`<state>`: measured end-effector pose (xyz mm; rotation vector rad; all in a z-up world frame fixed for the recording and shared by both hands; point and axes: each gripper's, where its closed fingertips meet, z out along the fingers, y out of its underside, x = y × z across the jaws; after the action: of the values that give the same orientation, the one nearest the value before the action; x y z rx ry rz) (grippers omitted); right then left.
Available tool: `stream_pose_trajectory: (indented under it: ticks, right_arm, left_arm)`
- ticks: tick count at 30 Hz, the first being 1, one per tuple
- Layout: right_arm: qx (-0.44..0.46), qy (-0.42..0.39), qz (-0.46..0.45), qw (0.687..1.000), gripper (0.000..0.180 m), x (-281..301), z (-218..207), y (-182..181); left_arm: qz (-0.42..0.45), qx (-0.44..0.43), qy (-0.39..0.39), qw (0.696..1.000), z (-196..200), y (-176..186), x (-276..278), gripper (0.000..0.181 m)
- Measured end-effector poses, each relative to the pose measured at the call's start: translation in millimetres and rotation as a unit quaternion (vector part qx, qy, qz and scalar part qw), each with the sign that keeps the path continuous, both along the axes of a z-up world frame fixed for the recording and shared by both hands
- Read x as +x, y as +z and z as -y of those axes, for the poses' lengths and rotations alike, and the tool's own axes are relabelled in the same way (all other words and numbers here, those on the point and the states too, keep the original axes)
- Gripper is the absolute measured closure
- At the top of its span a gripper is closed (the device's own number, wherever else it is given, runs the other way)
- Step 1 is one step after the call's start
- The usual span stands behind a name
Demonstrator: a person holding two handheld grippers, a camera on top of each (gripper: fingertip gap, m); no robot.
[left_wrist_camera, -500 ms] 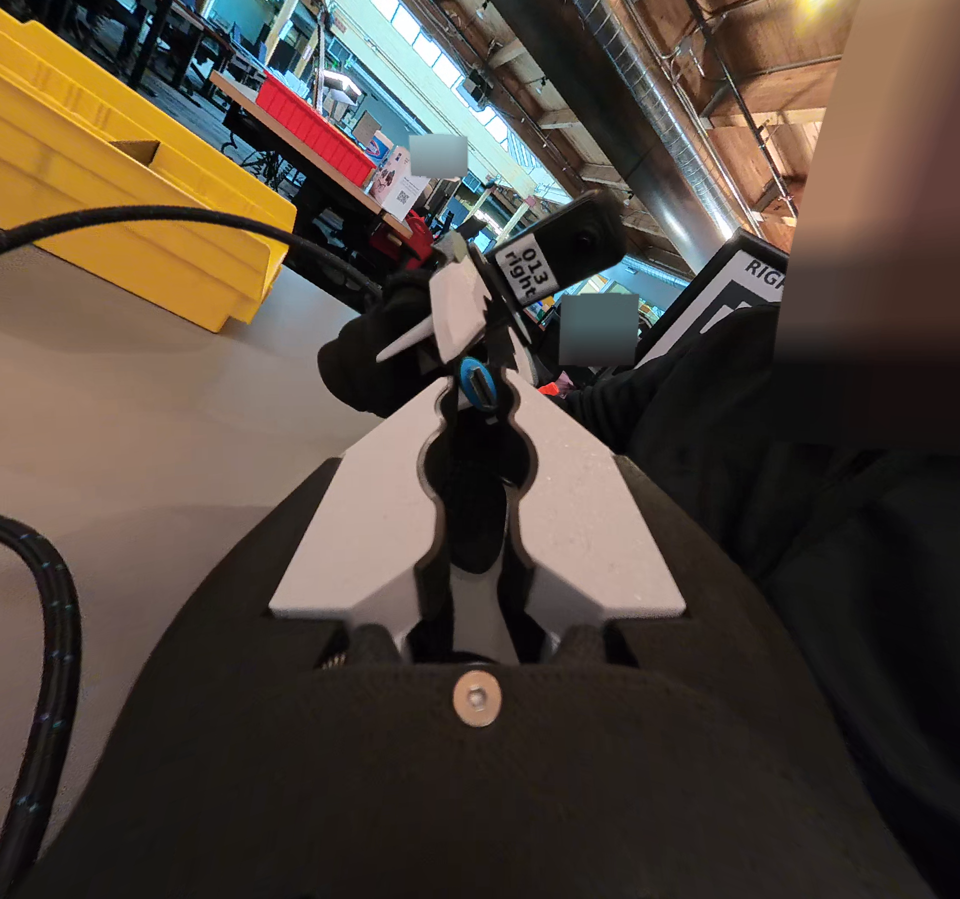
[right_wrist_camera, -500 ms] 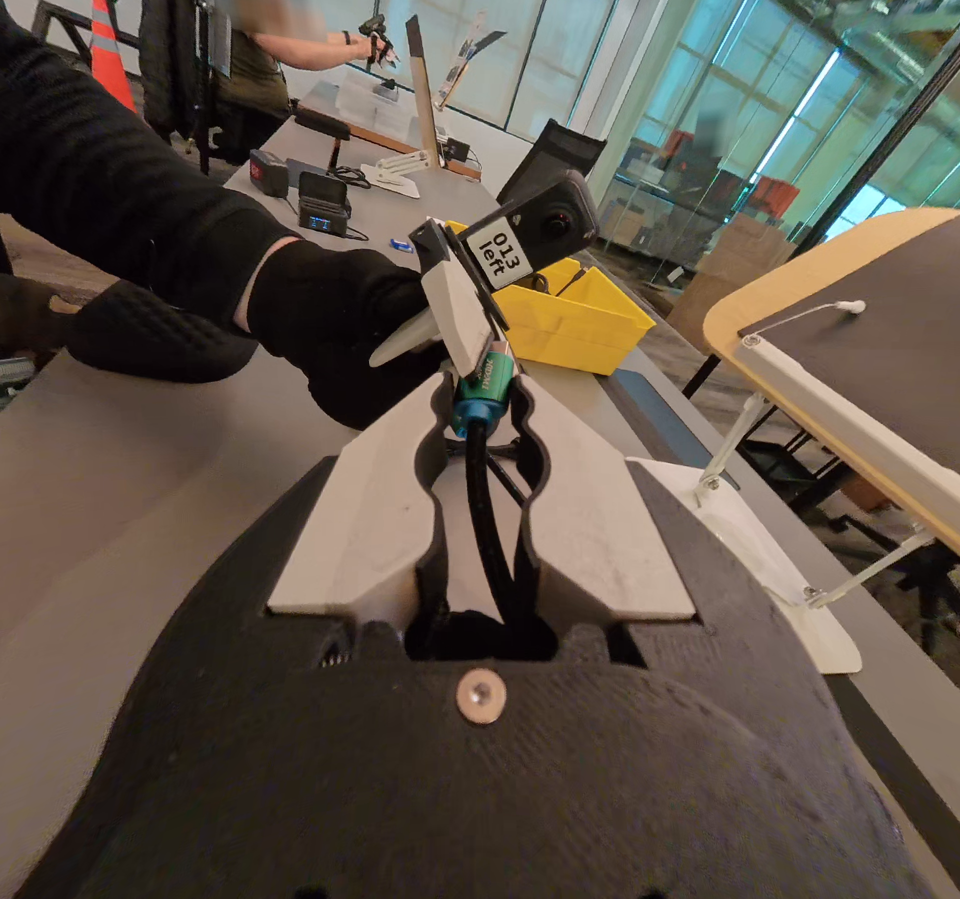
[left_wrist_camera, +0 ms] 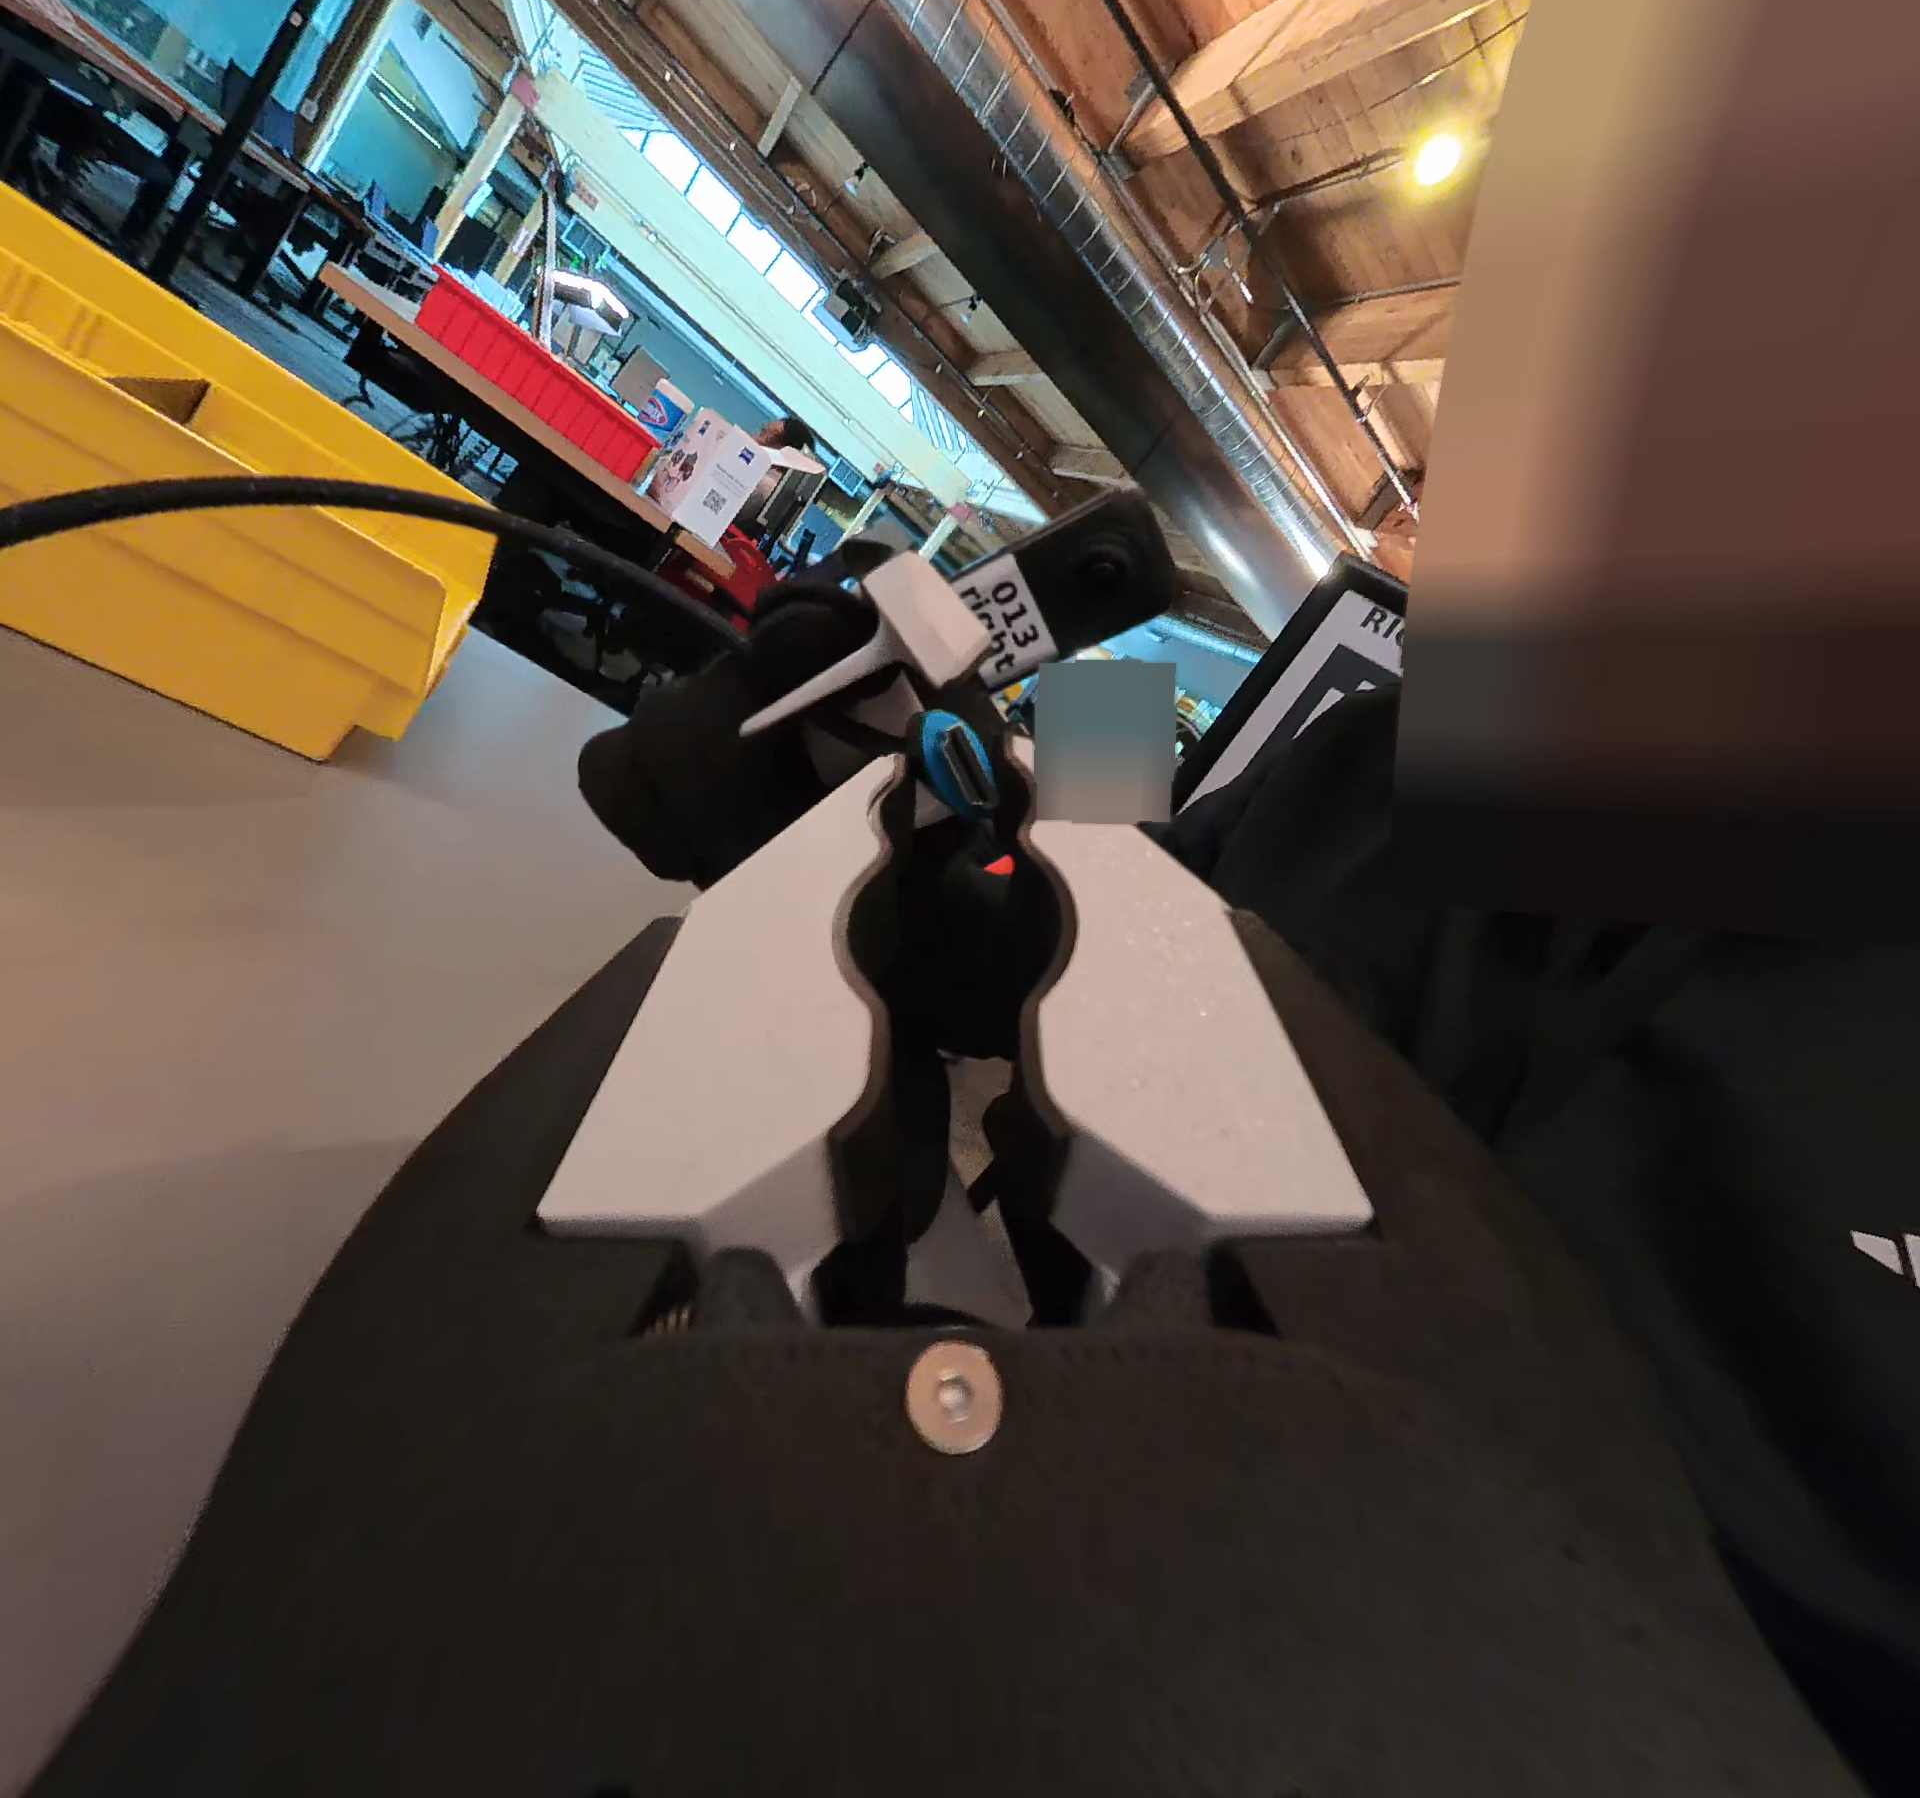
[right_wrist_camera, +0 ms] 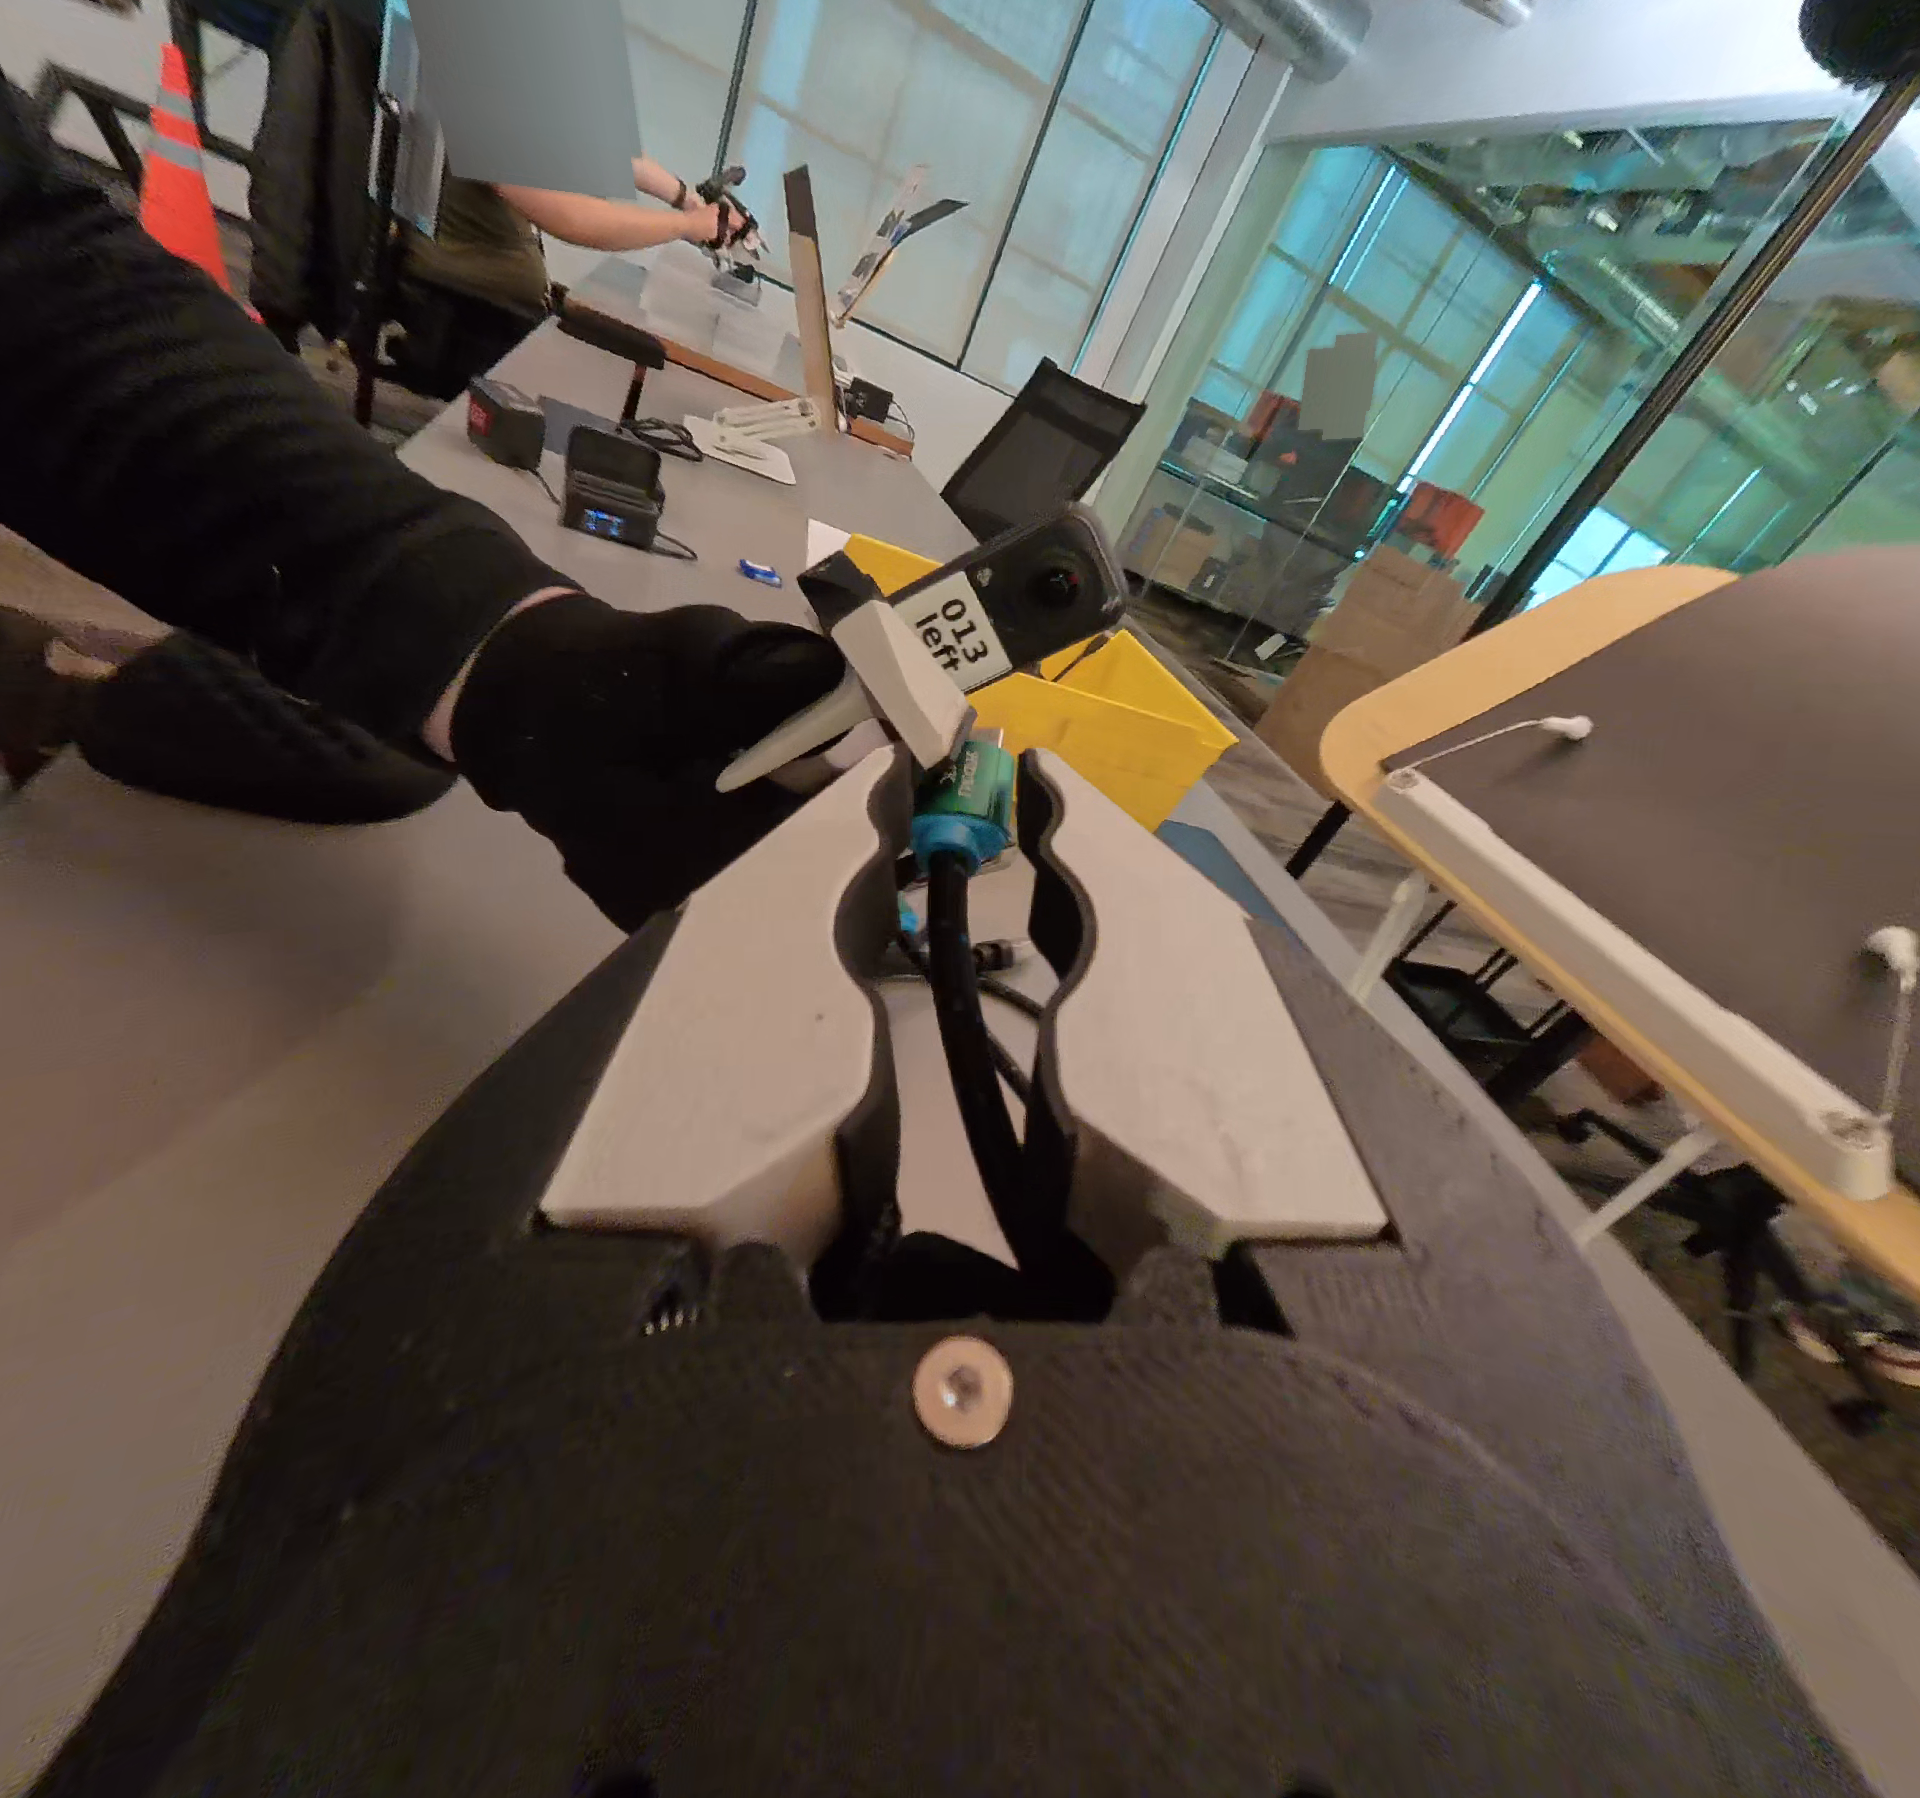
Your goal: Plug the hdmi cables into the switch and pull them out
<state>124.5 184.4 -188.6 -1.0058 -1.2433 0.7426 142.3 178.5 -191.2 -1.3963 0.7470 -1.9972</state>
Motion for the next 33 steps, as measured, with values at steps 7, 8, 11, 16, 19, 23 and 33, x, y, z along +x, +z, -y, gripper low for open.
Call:
stream_pose_trajectory:
  ticks: [7, 8, 11, 16, 19, 23, 33]
  right_arm:
    - [0.066, -0.022, 0.052, 0.996, 0.148, 1, 1, -9]
    - [0.082, -0.027, 0.072, 0.994, 0.139, 1, 0, -13]
    - [0.096, -0.023, 0.089, 0.991, 0.140, 6, 1, -12]
    - [0.036, 0.018, 0.004, 0.999, 0.167, 12, 9, 10]
    - [0.052, 0.005, 0.019, 0.998, 0.171, 9, 9, 7]
    - [0.049, -0.003, 0.032, 0.998, 0.155, 7, 5, 0]
    - [0.042, -0.001, 0.056, 0.998, 0.160, 6, 10, -8]
  left_arm:
    - [0.017, -0.012, 0.002, 1.000, 3, 2, 2, 0.168]
    - [0.020, -0.015, 0.002, 1.000, 2, 3, 3, 0.168]
    - [0.025, -0.012, -0.006, 1.000, 5, 6, 3, 0.168]
    - [0.048, -0.018, -0.014, 0.999, 6, 9, 4, 0.168]
    - [0.066, -0.035, -0.020, 0.997, 8, 6, 3, 0.167]
    - [0.065, -0.039, -0.016, 0.997, 7, 2, 3, 0.168]
    - [0.070, -0.030, -0.022, 0.997, 11, 3, 4, 0.167]
